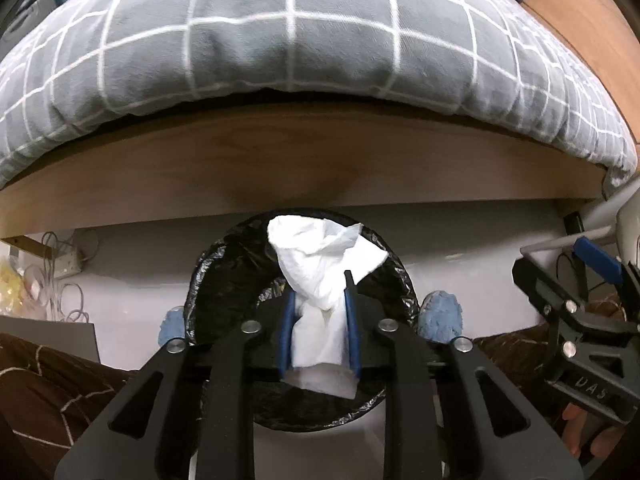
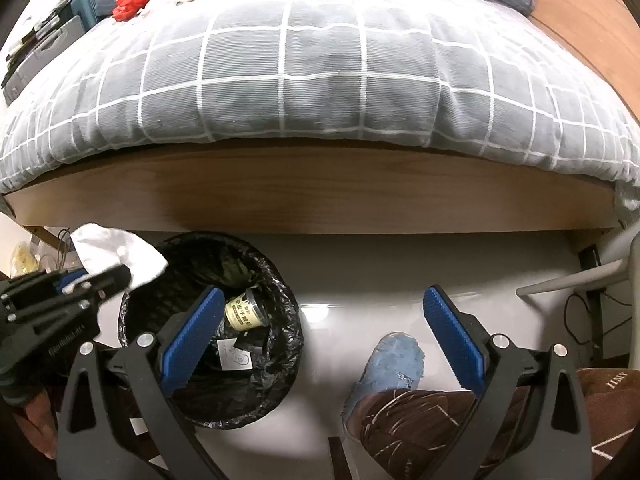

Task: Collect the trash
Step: 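Open the left tool to drop the white tissue into the bin, then move both tools back up over the remaining trash on the bed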

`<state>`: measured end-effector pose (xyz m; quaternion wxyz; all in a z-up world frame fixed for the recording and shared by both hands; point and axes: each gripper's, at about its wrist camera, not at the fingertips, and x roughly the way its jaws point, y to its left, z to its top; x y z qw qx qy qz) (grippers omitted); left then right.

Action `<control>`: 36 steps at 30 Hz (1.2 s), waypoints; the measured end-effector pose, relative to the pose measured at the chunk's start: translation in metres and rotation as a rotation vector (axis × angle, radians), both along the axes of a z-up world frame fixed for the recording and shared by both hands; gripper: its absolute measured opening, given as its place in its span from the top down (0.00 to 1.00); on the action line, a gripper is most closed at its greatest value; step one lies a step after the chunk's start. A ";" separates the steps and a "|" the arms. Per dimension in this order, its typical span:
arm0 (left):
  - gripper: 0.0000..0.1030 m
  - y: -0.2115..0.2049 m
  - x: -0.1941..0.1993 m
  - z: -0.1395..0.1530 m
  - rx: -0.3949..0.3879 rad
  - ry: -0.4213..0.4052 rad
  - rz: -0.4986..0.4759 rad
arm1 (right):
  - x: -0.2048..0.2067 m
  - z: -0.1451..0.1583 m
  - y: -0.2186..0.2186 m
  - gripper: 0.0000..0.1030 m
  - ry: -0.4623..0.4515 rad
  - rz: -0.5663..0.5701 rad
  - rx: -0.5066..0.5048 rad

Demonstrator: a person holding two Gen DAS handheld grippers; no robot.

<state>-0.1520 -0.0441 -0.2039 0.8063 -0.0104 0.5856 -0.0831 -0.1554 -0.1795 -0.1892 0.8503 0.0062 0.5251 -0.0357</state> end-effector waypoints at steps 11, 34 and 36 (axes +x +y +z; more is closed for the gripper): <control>0.41 0.007 -0.001 -0.007 0.015 -0.012 0.004 | 0.004 -0.001 0.009 0.07 0.007 0.020 0.008; 0.05 0.066 0.017 0.071 0.059 -0.227 0.112 | 0.021 0.072 0.022 0.07 -0.186 0.047 0.018; 0.05 0.066 0.019 0.080 0.062 -0.245 0.110 | 0.021 0.080 0.025 0.07 -0.205 0.057 0.019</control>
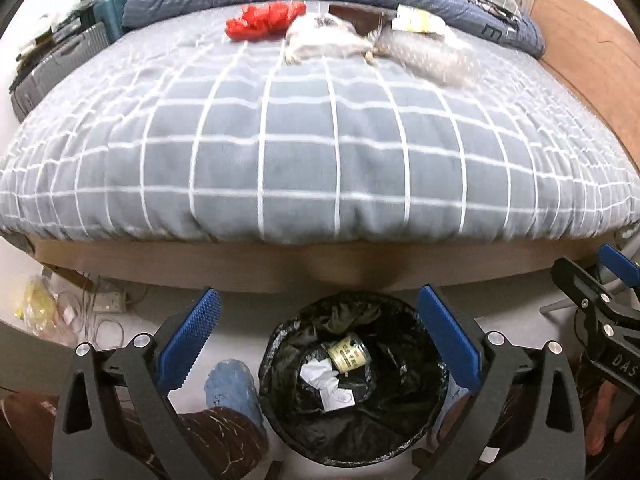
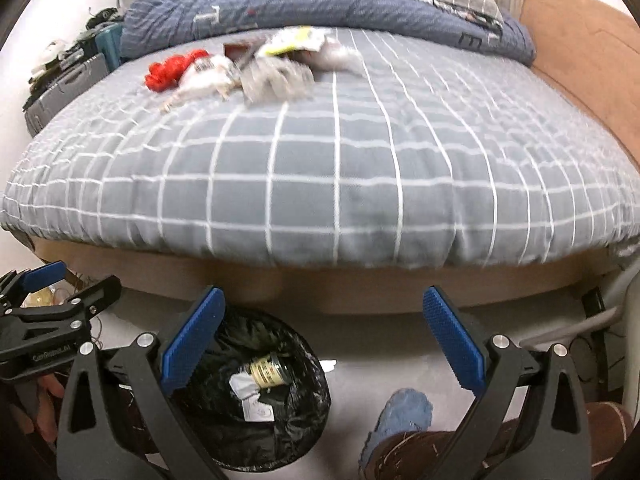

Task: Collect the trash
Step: 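Move both tools back up over the remaining trash on the bed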

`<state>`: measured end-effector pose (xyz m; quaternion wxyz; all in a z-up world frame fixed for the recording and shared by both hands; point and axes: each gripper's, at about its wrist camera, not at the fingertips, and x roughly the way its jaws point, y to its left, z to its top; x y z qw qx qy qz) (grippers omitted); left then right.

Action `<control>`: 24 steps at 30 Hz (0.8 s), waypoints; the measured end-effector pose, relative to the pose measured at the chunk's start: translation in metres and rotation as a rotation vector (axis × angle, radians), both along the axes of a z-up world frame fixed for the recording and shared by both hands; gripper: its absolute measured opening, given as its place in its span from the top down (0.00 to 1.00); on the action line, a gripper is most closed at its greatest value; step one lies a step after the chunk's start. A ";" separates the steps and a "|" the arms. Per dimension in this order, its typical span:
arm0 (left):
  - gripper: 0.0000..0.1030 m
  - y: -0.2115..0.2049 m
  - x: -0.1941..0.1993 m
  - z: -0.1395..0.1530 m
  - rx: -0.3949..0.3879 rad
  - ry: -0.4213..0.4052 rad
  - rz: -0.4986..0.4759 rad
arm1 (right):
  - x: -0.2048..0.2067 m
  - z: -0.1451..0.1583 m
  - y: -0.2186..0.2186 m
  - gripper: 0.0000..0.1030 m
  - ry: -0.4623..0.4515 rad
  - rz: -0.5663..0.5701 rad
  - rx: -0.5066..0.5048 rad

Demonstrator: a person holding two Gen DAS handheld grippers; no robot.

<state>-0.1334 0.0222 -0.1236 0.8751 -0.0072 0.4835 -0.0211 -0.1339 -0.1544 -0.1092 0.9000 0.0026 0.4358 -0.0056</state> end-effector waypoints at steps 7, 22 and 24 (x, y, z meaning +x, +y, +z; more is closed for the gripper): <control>0.05 -0.001 0.003 0.024 -0.010 -0.036 -0.012 | 0.005 0.026 0.013 0.07 -0.064 0.031 -0.013; 0.06 0.016 0.035 0.067 -0.015 -0.128 0.005 | 0.029 0.064 0.012 0.07 -0.187 0.033 -0.008; 0.06 0.019 0.042 0.071 -0.012 -0.135 0.010 | 0.035 0.067 0.012 0.07 -0.194 0.034 -0.010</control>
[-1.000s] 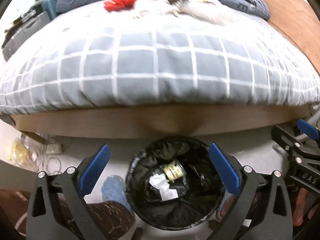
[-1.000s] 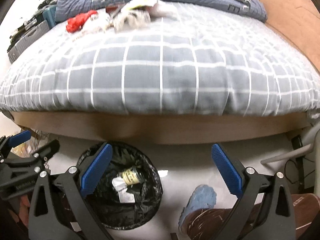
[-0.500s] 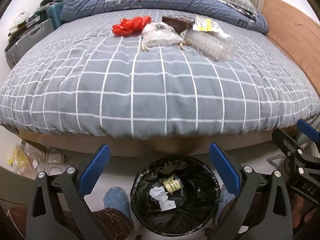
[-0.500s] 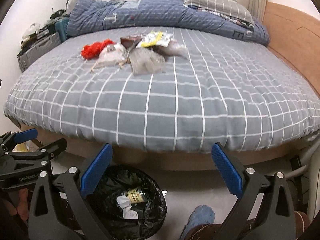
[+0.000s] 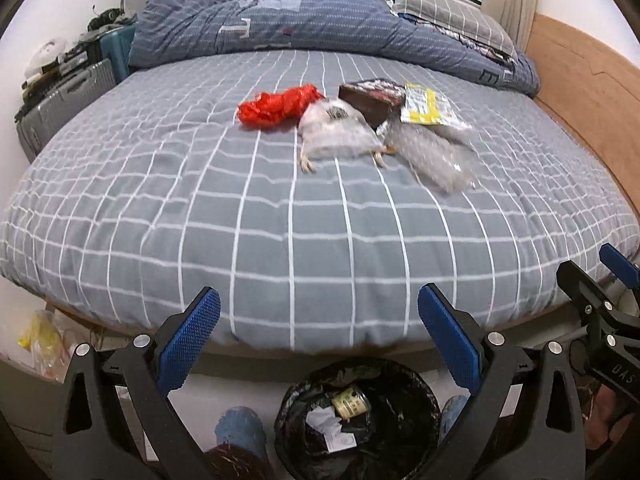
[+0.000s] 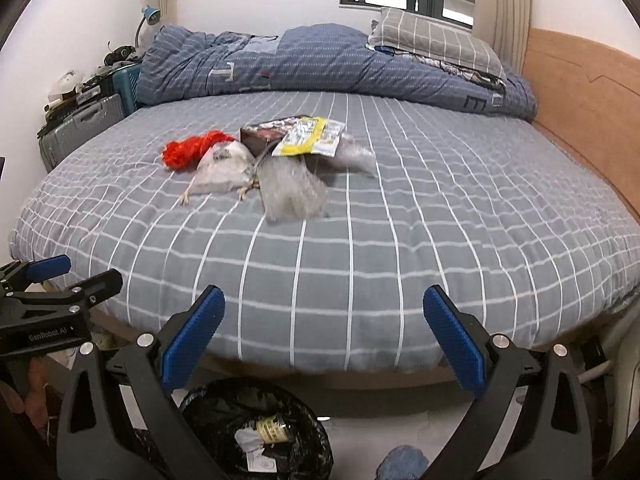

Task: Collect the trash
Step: 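Move both tools back up over the remaining trash on the bed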

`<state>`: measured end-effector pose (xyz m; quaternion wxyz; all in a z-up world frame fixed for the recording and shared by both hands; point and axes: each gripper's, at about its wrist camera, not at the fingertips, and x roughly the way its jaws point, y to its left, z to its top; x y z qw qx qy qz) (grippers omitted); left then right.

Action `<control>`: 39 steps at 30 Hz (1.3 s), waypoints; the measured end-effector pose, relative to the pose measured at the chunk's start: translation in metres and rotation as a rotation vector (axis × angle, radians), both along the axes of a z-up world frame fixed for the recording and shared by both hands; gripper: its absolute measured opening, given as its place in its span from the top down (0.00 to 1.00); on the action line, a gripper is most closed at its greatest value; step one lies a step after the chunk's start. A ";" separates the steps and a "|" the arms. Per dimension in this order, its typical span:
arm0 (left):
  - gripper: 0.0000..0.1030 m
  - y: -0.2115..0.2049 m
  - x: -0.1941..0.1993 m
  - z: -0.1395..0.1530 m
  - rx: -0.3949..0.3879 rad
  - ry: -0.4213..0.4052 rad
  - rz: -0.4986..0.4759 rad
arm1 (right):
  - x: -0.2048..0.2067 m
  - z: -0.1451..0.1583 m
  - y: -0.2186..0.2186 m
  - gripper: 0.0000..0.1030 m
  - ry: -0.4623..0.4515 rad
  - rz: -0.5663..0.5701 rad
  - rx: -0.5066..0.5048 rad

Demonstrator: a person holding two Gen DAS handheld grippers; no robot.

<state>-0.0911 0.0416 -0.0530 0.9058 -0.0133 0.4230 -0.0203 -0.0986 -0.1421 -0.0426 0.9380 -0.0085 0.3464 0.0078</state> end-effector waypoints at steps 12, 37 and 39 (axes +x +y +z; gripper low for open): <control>0.06 0.014 0.037 0.003 0.004 0.001 0.016 | 0.034 0.006 0.003 0.07 -0.013 0.013 0.030; 0.06 0.039 0.125 0.010 0.028 -0.024 0.049 | 0.125 0.009 0.024 0.07 -0.046 0.052 0.038; 0.06 0.043 0.132 0.011 0.025 -0.024 0.057 | 0.131 0.010 0.025 0.07 -0.050 0.055 0.037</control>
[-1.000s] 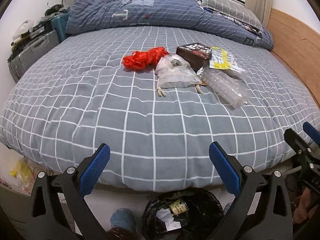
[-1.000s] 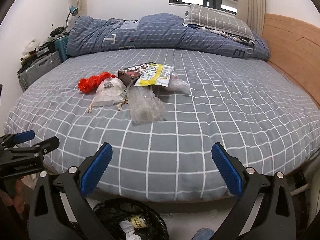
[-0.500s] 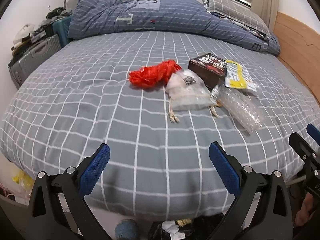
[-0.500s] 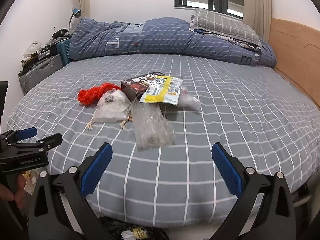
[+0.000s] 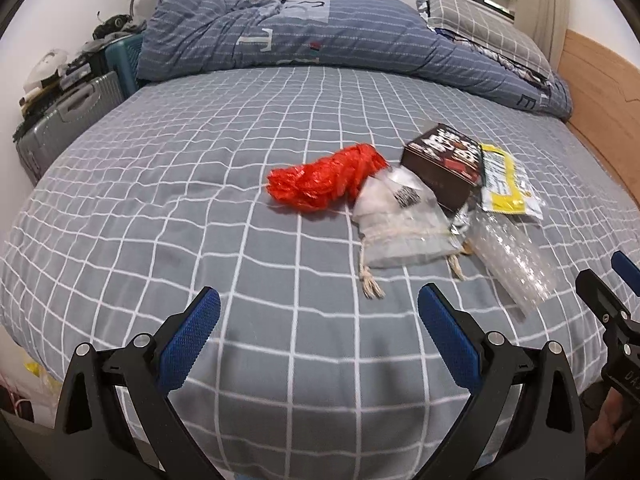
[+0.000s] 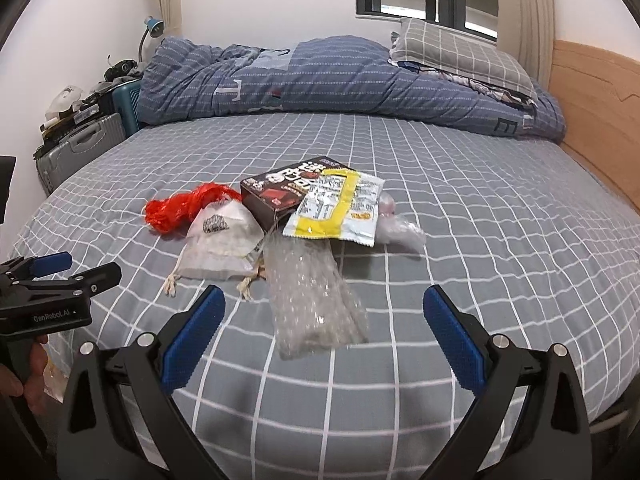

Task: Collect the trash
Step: 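Move both tools back up over the remaining trash on the bed, then grasp the red plastic bag with the left tool while the right tool grasps the snack packet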

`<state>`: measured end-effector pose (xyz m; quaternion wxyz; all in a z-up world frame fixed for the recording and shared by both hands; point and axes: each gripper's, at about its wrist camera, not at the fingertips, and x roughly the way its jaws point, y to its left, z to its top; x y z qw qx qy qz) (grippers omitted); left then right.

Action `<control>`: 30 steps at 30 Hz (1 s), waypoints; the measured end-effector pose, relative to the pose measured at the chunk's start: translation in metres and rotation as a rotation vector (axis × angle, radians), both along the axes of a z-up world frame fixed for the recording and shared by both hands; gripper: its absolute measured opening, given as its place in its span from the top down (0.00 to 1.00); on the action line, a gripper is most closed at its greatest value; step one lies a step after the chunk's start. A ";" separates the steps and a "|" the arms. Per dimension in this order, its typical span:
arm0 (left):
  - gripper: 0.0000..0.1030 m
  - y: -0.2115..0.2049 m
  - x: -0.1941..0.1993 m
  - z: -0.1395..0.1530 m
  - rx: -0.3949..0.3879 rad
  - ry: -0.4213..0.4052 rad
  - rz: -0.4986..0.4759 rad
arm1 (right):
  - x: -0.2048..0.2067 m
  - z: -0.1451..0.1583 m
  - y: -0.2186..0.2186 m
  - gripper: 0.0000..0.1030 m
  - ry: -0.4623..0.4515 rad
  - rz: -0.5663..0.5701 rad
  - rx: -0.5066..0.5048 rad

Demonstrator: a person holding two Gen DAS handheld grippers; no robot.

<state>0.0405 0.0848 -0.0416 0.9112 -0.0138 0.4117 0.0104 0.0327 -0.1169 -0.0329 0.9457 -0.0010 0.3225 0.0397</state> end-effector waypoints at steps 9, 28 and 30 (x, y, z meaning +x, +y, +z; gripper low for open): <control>0.06 0.014 0.037 0.003 -0.007 -0.012 0.024 | 0.038 0.002 0.001 0.07 -0.009 -0.019 0.024; 0.06 0.005 0.133 -0.018 -0.038 0.038 0.016 | 0.138 -0.028 -0.008 0.07 0.072 -0.087 0.022; 0.06 0.004 0.141 -0.025 -0.031 0.061 0.017 | 0.145 -0.032 -0.009 0.07 0.085 -0.094 0.021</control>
